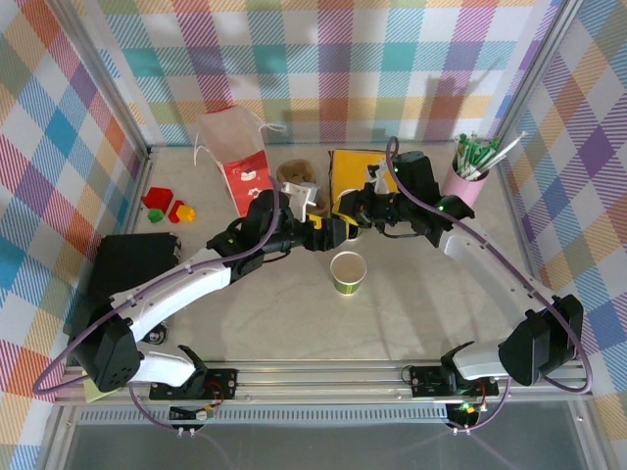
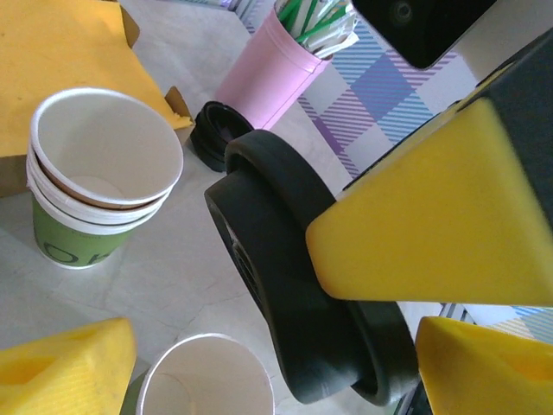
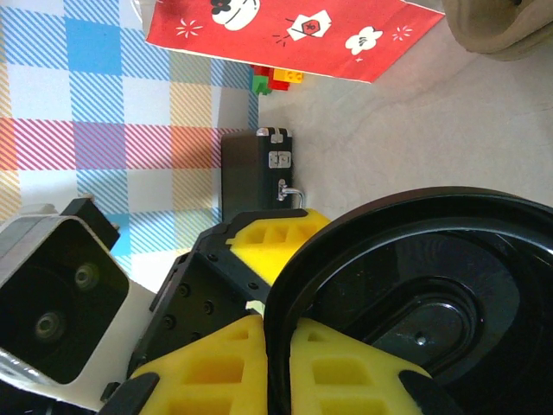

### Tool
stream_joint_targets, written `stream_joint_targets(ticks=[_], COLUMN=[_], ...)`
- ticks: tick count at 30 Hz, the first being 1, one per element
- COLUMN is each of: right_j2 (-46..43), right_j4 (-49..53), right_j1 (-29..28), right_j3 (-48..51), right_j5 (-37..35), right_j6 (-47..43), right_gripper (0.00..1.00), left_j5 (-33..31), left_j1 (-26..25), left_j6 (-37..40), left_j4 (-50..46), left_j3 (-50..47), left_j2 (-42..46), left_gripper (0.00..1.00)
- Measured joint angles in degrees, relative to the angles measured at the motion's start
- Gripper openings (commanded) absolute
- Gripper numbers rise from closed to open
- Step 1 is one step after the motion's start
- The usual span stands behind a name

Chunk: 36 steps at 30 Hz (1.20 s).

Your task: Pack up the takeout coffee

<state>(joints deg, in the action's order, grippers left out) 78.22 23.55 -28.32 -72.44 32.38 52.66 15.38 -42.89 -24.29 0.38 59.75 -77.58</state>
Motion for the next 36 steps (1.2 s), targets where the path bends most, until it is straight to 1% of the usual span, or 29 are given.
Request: stream_joint_targets(ticks=[1,3,6,9,13,16,17,18,19,23,28,31,33,36], right_j2=[0.0,0.0,0.1,0.1,0.1,0.1,0.1,0.1,0.1,0.1,-0.9,-4.5,-8.2,-14.8], right_j4=[-0.1,-0.2,-0.4,-0.6,-0.6,-0.2,0.1,0.4,0.8,1.9,5.7,7.2,7.4,4.2], right_j1=[-0.1,-0.2,-0.3,-0.3,-0.3,-0.3,-0.3,-0.3,-0.3,-0.1,1.8,3.3,4.1,4.1], right_j3=[0.0,0.0,0.0,0.0,0.0,0.0,0.0,0.0,0.0,-0.1,-2.3,-2.7,-2.3,1.1], right_j5=[0.0,-0.2,-0.5,-0.9,-1.7,-2.3,-2.6,-2.9,-3.3,-4.3,-6.1,-9.1,-11.4,-12.2], right_j6=[0.1,0.5,0.7,0.8,0.7,0.5,0.4,0.1,-0.3,-1.5,-6.0,-11.9,-16.7,-24.8], right_gripper=[0.13,0.13,0.13,0.15,0.18,0.24,0.28,0.36,0.39,0.47,0.50,0.55,0.56,0.56], left_j5=[0.0,0.1,0.5,0.7,1.1,1.0,0.8,0.8,0.6,0.4,0.4,0.5,0.5,1.4], left_j1=[0.0,0.0,-0.2,-0.2,-0.2,-0.2,-0.2,-0.2,-0.2,-0.2,-0.2,0.1,0.7,2.4], left_j6=[-0.1,-0.2,-0.4,-0.7,-1.2,-1.6,-1.7,-1.8,-1.9,-2.6,-3.8,-5.1,-6.4,-9.3], left_j4=[0.0,0.2,1.1,2.1,3.1,3.1,3.1,3.3,3.2,3.3,3.0,2.5,1.6,-0.4], left_j3=[0.0,0.0,0.0,0.0,0.0,0.0,-0.1,-0.3,-0.4,-0.7,-1.1,-1.2,-1.2,-1.1], left_j2=[-0.2,-0.6,-1.0,-1.1,-1.1,-1.1,-1.1,-1.0,-1.0,-1.0,-0.3,0.7,1.7,2.7], left_gripper=[0.78,0.69,0.59,0.47,0.39,0.35,0.33,0.31,0.29,0.27,0.26,0.23,0.23,0.23])
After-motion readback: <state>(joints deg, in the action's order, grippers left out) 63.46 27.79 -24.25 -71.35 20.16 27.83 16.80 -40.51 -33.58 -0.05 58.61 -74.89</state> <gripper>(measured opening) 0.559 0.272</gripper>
